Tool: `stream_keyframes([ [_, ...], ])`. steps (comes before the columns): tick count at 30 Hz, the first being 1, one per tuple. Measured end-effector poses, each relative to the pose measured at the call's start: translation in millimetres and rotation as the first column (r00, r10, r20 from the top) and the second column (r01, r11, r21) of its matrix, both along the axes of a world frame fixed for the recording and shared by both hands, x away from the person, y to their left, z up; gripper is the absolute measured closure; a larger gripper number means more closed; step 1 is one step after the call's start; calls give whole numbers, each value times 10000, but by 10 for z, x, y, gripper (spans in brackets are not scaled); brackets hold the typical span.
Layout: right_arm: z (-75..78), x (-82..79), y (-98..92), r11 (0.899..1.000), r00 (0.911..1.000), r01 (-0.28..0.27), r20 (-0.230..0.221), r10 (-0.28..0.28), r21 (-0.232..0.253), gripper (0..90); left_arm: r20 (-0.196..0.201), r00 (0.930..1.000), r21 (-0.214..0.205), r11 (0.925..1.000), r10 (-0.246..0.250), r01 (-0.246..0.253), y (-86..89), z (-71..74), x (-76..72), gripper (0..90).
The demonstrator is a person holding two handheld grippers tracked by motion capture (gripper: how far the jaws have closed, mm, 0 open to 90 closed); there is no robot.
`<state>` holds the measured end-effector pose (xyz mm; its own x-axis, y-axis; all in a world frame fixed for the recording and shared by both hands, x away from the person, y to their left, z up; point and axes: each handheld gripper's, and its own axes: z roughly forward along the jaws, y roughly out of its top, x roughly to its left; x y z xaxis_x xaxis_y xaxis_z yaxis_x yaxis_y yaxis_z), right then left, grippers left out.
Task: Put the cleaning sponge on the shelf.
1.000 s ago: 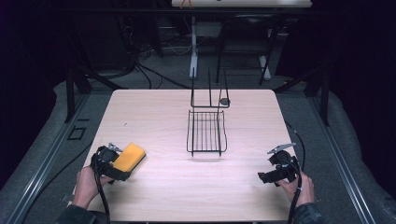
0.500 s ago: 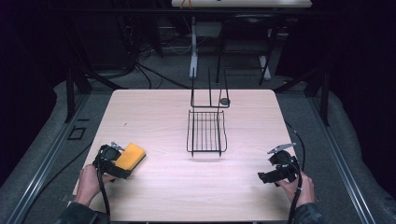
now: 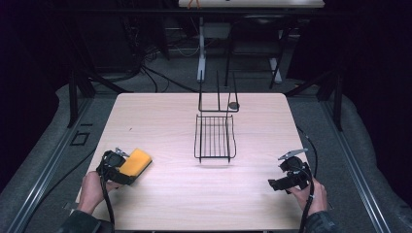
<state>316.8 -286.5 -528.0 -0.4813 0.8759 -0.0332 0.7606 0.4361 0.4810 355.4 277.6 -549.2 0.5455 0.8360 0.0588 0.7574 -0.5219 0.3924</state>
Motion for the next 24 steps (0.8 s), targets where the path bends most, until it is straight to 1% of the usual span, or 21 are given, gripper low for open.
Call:
stream_keyframes([
  [2,-1,0,1,10000,10000,8,41,-8,19,69,120,9999,16,10000,-14,14,0,13,-9,235],
  [6,4,0,-3,10000,10000,1,46,-1,-54,69,215,9998,-53,10000,6,-5,6,36,-19,236],
  [12,1,0,-4,10000,10000,16,27,-16,-89,70,318,9995,-21,10000,7,-6,7,56,-29,238],
  [24,-11,4,-4,9999,10000,-35,57,36,-110,72,625,9978,52,9998,-216,213,-27,139,-67,240],
])
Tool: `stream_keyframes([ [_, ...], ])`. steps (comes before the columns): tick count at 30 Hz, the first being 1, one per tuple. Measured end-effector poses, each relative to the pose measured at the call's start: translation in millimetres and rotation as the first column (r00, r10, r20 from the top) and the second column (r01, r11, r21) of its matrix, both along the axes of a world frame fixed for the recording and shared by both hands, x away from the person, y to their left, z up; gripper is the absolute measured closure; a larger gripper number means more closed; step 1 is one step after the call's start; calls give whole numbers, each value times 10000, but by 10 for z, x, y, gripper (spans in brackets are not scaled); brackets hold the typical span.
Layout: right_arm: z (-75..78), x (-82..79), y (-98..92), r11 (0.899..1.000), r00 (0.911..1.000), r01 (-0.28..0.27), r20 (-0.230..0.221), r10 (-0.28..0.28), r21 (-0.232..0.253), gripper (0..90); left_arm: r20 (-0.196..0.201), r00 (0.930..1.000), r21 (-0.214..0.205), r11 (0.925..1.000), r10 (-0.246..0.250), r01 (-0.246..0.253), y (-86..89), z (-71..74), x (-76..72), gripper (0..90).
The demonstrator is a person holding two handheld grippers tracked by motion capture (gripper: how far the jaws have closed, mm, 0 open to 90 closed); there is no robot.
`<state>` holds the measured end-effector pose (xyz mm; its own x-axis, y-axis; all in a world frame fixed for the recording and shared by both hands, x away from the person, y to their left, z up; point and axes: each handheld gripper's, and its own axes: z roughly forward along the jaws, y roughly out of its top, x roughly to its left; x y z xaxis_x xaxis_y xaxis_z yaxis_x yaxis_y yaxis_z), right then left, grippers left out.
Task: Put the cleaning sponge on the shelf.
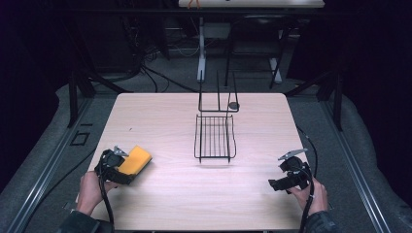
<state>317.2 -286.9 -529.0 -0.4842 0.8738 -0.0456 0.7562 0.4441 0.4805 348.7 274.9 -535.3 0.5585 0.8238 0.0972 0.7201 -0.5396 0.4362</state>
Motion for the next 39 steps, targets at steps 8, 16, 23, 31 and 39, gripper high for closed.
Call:
stream_keyframes([
  [8,0,0,4,9999,9999,-150,-14,150,-35,72,177,9998,-113,9999,-118,120,-10,61,-18,241],
  [16,12,-7,0,10000,10000,-97,2,97,-3,73,417,9986,-187,9993,-319,327,-46,139,-34,242],
  [23,11,-10,6,9999,9999,-100,85,100,55,75,537,9966,-148,9979,-630,638,-110,210,-20,243],
  [31,10,-5,4,9998,9998,-174,59,174,-22,76,661,9941,-211,9959,-864,880,-176,311,-4,243],
  [39,16,-4,9,9997,9997,-224,75,224,-69,77,796,9903,-220,9930,-1138,1158,-264,378,-1,243],
])
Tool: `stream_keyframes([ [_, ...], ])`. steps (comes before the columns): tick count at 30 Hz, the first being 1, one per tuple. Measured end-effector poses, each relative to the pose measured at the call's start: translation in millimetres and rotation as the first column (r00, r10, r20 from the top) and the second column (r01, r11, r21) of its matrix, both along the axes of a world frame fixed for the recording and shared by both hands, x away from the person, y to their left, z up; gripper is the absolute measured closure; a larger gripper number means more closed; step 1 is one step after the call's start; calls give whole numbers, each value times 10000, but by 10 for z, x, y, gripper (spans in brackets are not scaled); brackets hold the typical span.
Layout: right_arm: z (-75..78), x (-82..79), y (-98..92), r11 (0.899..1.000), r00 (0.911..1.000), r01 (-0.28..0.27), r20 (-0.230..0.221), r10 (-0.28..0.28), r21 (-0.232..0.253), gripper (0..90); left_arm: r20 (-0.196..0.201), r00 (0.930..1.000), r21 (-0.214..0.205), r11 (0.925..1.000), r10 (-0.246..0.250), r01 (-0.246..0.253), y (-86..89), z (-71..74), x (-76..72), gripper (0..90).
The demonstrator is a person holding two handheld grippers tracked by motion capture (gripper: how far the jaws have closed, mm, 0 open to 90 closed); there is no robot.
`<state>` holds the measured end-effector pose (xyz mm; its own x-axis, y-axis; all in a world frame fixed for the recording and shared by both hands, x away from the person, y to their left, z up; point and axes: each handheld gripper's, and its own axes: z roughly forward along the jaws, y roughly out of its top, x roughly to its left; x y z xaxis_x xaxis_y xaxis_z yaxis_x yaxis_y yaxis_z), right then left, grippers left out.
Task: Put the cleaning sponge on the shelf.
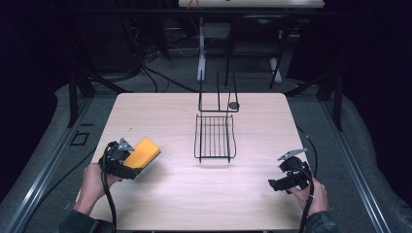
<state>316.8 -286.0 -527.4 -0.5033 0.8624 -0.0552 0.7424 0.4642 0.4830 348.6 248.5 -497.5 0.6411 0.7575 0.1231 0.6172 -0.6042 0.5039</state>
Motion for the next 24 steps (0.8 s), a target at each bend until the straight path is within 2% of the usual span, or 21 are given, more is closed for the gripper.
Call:
stream_keyframes([
  [10,12,-6,10,10000,10000,21,56,-21,79,78,164,9997,-118,9998,-166,168,-67,99,48,243],
  [24,11,-3,5,10000,10000,-1,9,0,64,77,467,9968,-349,9972,-645,661,-290,237,139,244],
])
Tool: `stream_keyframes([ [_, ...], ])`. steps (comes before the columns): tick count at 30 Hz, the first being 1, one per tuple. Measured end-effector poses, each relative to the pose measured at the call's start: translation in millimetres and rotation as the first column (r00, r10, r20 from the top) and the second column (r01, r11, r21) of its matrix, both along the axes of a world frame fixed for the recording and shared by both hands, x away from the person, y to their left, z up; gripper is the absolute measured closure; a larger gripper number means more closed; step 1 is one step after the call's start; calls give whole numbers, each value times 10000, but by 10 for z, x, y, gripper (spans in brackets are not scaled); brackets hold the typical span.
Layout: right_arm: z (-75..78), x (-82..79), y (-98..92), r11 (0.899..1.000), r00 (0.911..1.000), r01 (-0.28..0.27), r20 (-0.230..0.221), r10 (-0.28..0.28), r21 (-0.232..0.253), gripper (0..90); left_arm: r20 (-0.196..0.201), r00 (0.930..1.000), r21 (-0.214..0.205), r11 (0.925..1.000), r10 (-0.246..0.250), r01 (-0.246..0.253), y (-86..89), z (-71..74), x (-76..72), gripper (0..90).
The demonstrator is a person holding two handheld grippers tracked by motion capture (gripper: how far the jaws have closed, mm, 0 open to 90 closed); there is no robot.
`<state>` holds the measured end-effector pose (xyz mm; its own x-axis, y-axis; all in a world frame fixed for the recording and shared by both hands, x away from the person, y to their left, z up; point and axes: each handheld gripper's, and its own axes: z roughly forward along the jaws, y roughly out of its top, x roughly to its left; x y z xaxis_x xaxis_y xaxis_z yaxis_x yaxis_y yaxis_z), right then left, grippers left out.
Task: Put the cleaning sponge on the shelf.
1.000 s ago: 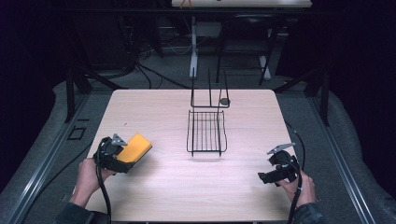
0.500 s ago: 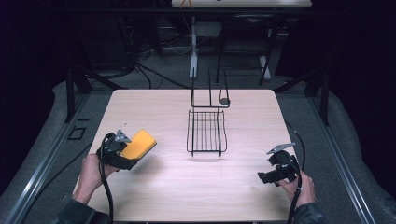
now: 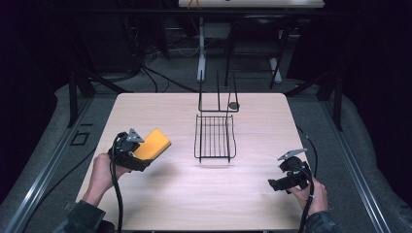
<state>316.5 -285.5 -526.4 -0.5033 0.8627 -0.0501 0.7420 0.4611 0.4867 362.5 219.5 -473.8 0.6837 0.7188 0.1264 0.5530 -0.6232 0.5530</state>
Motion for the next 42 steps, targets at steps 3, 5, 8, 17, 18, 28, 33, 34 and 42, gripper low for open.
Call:
stream_keyframes([
  [3,0,2,-2,10000,10000,-14,13,14,-14,77,63,10000,-36,10000,-72,72,-42,21,19,244],
  [5,-1,2,-1,10000,10000,-7,-1,7,0,77,76,9999,11,9999,-154,154,-67,36,30,244],
  [8,-6,2,3,10000,10000,-12,68,12,22,78,117,9996,-20,9997,-243,243,-103,54,40,244],
  [17,-2,2,4,10000,10000,-4,28,4,-12,77,290,9987,-103,9991,-420,423,-168,137,85,244],
  [18,-6,3,5,10000,10000,-4,62,4,16,77,296,9985,-97,9989,-454,457,-177,142,89,244],
  [28,0,1,8,10000,10000,-34,58,35,-44,78,364,9949,-147,9954,-940,946,-361,217,146,244],
  [33,1,-4,11,10000,10000,-48,49,47,18,78,376,9925,-175,9930,-1160,1167,-450,242,158,244],
  [34,3,-5,11,10000,10000,-55,56,55,30,78,398,9918,-160,9924,-1215,1222,-465,249,163,244],
  [42,16,-12,6,10000,10000,-70,19,70,62,78,242,9854,-163,9855,-1686,1690,-608,253,228,244],
])
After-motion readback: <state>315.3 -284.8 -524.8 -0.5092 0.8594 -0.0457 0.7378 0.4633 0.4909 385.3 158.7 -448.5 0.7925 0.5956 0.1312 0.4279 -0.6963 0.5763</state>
